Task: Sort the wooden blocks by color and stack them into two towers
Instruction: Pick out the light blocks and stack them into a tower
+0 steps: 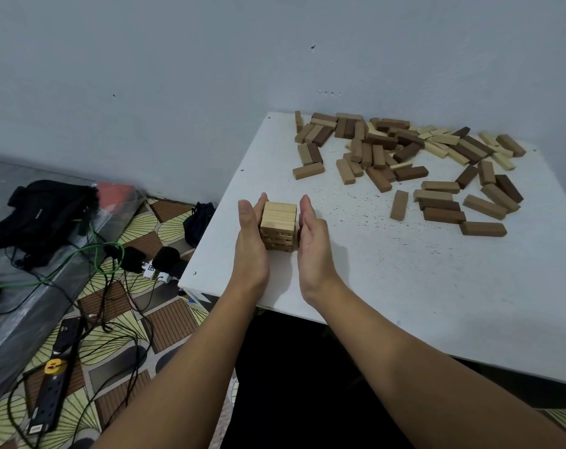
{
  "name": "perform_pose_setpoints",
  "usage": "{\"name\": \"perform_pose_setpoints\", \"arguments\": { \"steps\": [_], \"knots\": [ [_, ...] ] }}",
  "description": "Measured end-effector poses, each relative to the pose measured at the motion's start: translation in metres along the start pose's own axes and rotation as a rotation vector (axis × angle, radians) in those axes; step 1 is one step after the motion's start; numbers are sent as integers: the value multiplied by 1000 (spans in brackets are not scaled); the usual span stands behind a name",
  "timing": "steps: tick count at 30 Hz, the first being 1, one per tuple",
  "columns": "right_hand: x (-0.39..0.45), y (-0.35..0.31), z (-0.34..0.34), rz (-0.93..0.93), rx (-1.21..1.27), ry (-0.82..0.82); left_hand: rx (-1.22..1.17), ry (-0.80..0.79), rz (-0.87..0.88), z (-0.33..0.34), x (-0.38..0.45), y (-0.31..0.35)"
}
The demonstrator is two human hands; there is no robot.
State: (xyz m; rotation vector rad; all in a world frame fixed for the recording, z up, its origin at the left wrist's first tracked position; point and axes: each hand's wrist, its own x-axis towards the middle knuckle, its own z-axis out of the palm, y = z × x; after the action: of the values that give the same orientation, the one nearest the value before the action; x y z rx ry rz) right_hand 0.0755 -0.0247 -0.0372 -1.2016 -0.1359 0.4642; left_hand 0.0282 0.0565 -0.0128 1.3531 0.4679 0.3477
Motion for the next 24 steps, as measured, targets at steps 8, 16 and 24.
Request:
{"name": "perform_pose_setpoints", "arguments": {
  "steps": [8,16,24],
  "knots": [
    [-5,-10,-2,-36,-106,-20,-57,73,-61,0,1,10],
    [3,-66,-65,-182,-662,100,394,214,158,-22,39,56],
    [10,-106,-157,-158,-1427,74,1131,-73,377,55,60,88]
  ]
}}
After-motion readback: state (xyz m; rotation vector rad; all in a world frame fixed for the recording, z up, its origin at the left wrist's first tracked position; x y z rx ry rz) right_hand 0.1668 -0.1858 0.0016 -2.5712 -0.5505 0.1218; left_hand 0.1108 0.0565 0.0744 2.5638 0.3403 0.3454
